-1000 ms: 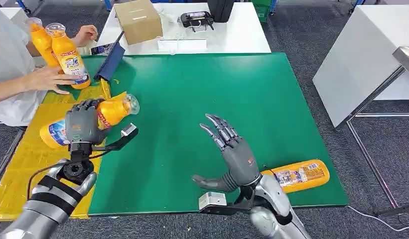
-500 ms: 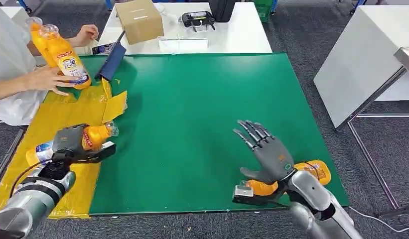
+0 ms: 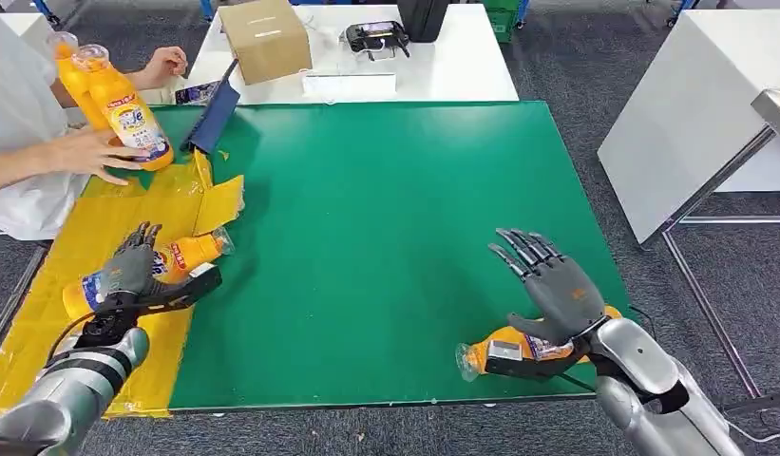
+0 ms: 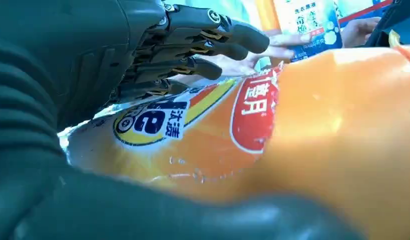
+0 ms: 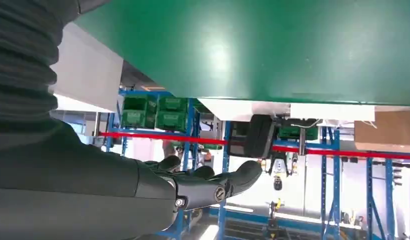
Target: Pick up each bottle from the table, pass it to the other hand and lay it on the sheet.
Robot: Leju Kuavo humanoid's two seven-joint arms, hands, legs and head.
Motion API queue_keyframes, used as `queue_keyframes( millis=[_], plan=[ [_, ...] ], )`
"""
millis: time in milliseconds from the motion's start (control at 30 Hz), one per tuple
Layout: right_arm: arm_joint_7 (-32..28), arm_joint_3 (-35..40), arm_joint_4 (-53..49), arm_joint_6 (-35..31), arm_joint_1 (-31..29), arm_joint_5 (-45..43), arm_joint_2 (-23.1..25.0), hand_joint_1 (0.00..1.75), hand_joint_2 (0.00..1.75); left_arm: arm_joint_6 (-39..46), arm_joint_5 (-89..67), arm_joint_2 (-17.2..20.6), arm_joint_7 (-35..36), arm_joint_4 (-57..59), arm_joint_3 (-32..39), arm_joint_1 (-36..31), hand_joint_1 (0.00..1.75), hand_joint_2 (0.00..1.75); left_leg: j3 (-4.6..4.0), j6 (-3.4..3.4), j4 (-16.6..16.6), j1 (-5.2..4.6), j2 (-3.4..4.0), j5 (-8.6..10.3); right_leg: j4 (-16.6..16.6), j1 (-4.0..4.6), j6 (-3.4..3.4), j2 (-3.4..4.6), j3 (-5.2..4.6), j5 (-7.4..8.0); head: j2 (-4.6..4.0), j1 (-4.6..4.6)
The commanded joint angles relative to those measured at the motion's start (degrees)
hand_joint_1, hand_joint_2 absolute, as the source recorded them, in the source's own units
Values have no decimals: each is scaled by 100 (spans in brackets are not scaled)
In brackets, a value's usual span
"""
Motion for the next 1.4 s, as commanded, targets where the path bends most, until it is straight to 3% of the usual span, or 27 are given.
queue_keyframes(
  millis=[33, 133, 233, 333, 467, 600, 633, 733, 833, 1067, 1233, 1400],
  plan=[
    [17, -198, 557, 557, -95, -215, -481, 0, 175, 156, 1391, -519, -1562, -103, 1441, 114, 0, 0, 20, -5, -2, 5, -12, -7, -6, 1, -6, 12, 24, -7, 0, 0],
    [-68, -250, 814, 897, -103, -289, -727, 0, 175, -541, 2558, -769, -2522, -766, 2013, 345, 0, 0, 18, -3, -2, 6, -20, -6, -9, 1, -4, 4, 26, -7, 0, 0],
    [106, -323, 920, 1159, 122, -257, -1028, 0, 175, -1523, 3976, -1074, -3222, -2264, 2249, 918, 0, 0, 16, -1, -2, 0, -26, -5, -11, -4, -2, -5, 29, -6, 0, 2],
    [157, -545, 828, 1267, 512, -370, -1283, 0, 175, -1854, 4406, -1142, -2925, -3901, 1877, 1584, 0, 0, 18, -2, -2, -5, -27, -6, -12, -9, -3, -6, 31, -9, 0, 2],
    [196, -572, 761, 1338, 543, -387, -1274, 0, 175, -1882, 4512, -1075, -2960, -3880, 1805, 1577, 0, 0, 30, -4, 8, 1, -15, -27, -9, -4, -8, 19, 42, -18, 0, 0],
    [158, -1123, 91, 1626, 1665, -1195, -1984, 0, 175, -2255, 5332, -1061, -3263, -5703, 1428, 2320, 0, 0, 16, 7, 9, -2, -32, -29, -4, -4, -4, -6, 28, -21, 0, -2],
    [119, -1324, -135, 1613, 2017, -1437, -2144, 0, 175, -2222, 5349, -1039, -3235, -6026, 1352, 2473, 0, 175, 2, 12, 6, -7, -19, -19, -4, -7, 0, -5, 7, -9, 0, 0],
    [201, -1934, -718, 1509, 2994, -1758, -2322, 0, 175, -2153, 5370, -979, -3153, -6530, 1130, 2827, 0, 175, 0, 12, 11, -9, -42, -28, 2, -10, 2, -24, 15, -27, 0, 0],
    [324, -1936, -702, 1500, 3132, -1710, -2202, 0, 175, -2130, 5465, -1007, -3263, -6650, 915, 2954, 0, 175, 14, 24, 4, -7, -34, -42, -8, -11, 16, -11, 33, -36, 0, -2],
    [296, -795, 392, 1110, 1882, -770, -1181, 0, 175, -2128, 5597, -1080, -3389, -7030, 424, 3087, 0, 175, 45, 12, -11, 8, -10, -52, -39, 2, 8, 26, 57, -21, 0, -2],
    [346, -336, 1224, 485, 1144, 39, -241, 0, 175, -2096, 5594, -1120, -3365, -7202, 257, 3163, 0, 175, 37, 16, -8, 6, 0, -46, -34, 3, 11, 24, 44, -16, 0, 2],
    [451, -224, 1378, 288, 903, 374, 67, 0, 175, -2103, 5562, -1167, -3327, -7163, 249, 3218, 0, 175, 50, 13, -9, 10, 9, -48, -31, 7, 8, 38, 53, -20, 0, -4]
  ],
)
